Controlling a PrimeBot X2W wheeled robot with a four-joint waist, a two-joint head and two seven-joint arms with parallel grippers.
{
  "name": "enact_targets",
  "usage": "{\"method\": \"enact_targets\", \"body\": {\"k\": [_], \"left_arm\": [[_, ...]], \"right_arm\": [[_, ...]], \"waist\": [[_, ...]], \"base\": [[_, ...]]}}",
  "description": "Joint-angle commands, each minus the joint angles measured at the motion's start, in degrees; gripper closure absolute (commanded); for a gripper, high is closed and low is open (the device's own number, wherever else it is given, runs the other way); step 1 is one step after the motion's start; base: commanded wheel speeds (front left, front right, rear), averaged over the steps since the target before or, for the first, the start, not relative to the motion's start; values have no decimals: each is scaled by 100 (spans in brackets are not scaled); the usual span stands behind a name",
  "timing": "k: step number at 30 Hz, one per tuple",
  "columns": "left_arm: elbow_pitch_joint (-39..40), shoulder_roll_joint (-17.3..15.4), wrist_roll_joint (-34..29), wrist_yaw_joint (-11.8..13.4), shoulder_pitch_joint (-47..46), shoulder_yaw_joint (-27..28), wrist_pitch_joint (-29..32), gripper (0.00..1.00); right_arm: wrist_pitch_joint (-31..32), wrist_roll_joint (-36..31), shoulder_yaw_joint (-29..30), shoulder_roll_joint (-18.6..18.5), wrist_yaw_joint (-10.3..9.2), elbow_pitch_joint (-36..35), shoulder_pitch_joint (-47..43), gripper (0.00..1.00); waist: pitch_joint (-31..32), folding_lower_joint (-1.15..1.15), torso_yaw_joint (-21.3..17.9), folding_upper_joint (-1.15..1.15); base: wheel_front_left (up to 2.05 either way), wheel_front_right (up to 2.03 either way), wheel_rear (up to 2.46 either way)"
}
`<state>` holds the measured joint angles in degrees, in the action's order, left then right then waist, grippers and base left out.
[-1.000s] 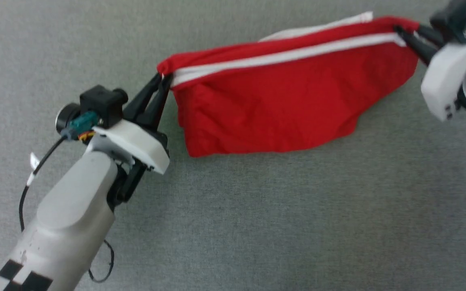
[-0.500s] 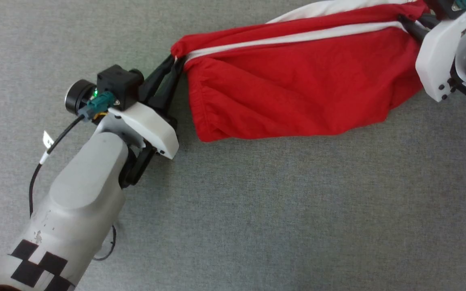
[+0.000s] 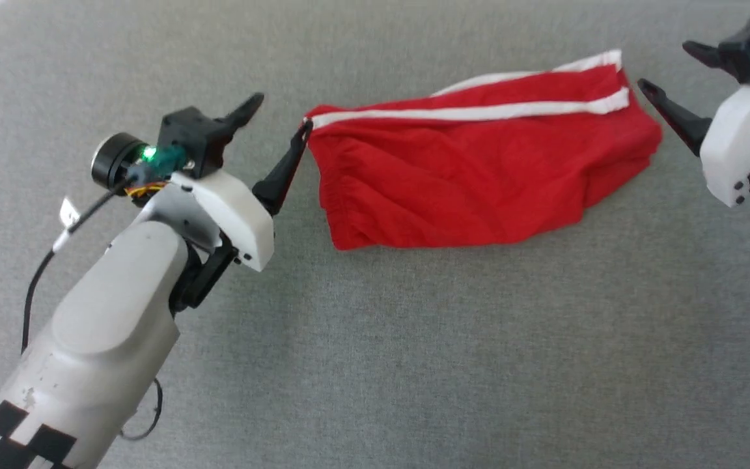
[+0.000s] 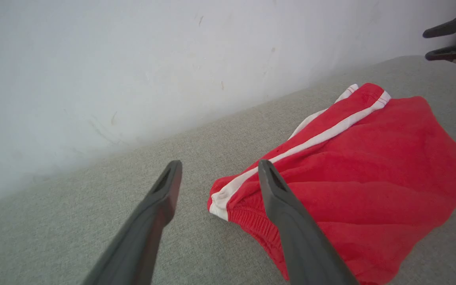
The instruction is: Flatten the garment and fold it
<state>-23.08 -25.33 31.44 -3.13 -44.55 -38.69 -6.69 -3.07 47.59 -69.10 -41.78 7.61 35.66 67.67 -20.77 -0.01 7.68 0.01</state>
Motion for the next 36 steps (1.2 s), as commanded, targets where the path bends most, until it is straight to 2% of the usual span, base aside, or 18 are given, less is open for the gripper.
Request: {"method": "enact_targets", "body": {"k": [1, 6, 11, 15, 18, 21, 30, 33, 34, 35, 36], "left_arm": [[63, -77, 127, -93, 100, -39, 287, 0], [461, -325, 504, -283, -62, -266, 1537, 0], [450, -341, 1304, -396, -181, -514, 2849, 0], [270, -219, 1801, -419, -297, -664, 3534, 0], [116, -83, 2022, -426, -388, -773, 3847, 0], [-65, -31, 1971, -430, -515, -990, 4060, 0], [-824, 193, 1994, -435, -629, -1460, 4243, 0], [-872, 179, 2000, -435, -653, -1728, 4294, 0], [-836, 166, 2061, -435, -651, -1801, 4297, 26], [-786, 148, 2115, -435, -665, -1838, 4235, 88], [-742, 124, 2132, -435, -700, -1861, 4131, 100]], "right_arm": [[-25, 64, -32, -41, -12, -46, -102, 0], [-26, 137, -98, -131, -12, -188, -271, 0], [-4, 189, -139, -108, -12, -242, -409, 0], [-2, 212, -166, -20, -12, -245, -484, 0], [4, 202, -197, 35, -12, -228, -512, 0], [8, 190, -224, 100, -12, -209, -504, 0], [-5, 196, -274, 253, -12, -109, -377, 0], [-49, 182, -298, 260, -12, -83, -336, 0], [-54, 185, -304, 253, -12, -79, -314, 0], [-37, 188, -312, 235, -12, -82, -280, 0], [-10, 191, -318, 211, -12, -88, -232, 0]], "waist": [[470, 1, -41, -1], [659, 1, -54, -1], [703, 1, -92, -1], [673, 1, -188, -1], [632, 1, -278, -1], [566, 1, -384, -1], [312, 1, -645, -1], [264, 1, -667, -1], [254, 1, -664, -1], [247, 1, -653, -1], [243, 1, -635, -1]], "base": [[0, 0, 0], [0, 0, 0], [0, 0, 0], [0, 0, 0], [0, 0, 0], [0, 0, 0], [0, 0, 0], [0, 0, 0], [0, 0, 0], [0, 0, 0], [0, 0, 0]]}}
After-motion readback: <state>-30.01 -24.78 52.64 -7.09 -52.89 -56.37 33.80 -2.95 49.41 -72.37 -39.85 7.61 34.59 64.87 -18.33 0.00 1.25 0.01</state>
